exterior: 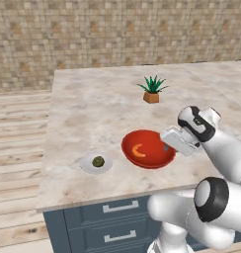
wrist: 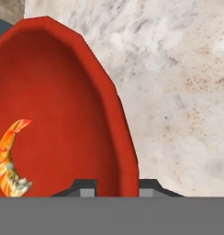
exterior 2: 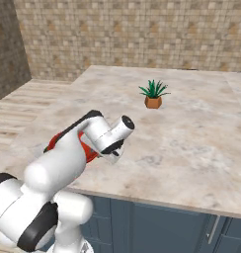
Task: Remove the kiwi from the bowl and place it on the small plate. Then place the bowl with only the shrimp in the microwave, close the door, and press the start button to microwave the shrimp.
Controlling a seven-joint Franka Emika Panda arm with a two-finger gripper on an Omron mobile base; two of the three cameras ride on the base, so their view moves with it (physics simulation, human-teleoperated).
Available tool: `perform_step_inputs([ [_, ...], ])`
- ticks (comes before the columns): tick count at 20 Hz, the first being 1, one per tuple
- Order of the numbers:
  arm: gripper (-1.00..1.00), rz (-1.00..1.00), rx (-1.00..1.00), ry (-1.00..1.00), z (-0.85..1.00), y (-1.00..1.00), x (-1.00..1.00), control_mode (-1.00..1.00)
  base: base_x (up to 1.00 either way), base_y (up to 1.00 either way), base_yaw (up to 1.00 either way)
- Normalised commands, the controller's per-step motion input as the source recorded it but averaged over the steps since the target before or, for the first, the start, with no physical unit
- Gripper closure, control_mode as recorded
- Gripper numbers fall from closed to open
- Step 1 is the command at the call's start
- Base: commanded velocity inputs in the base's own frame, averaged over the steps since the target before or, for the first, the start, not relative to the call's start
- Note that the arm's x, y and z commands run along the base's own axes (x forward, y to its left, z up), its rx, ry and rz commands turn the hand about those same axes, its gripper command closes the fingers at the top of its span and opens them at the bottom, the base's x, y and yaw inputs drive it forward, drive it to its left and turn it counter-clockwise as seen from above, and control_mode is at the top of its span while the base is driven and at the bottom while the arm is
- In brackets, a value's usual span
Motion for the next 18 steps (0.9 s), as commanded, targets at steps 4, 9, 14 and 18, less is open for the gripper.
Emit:
perform_step_inputs([
  [4, 1.00, -0.05, 0.05, 0.20, 0.37, -0.03, -0.34, -1.00, 0.00, 0.00, 0.00],
  [9, 1.00, -0.06, 0.03, 0.02, 0.01, -0.01, -0.34, -1.00, 0.00, 0.00, 0.00],
  [14, 1.00, -0.02, 0.00, 0.00, 0.00, 0.08, -0.33, -1.00, 0.00, 0.00, 0.00],
  [18, 1.00, 0.00, 0.00, 0.00, 0.00, 0.00, 0.00, 1.00, -1.00, 0.30, 0.01],
])
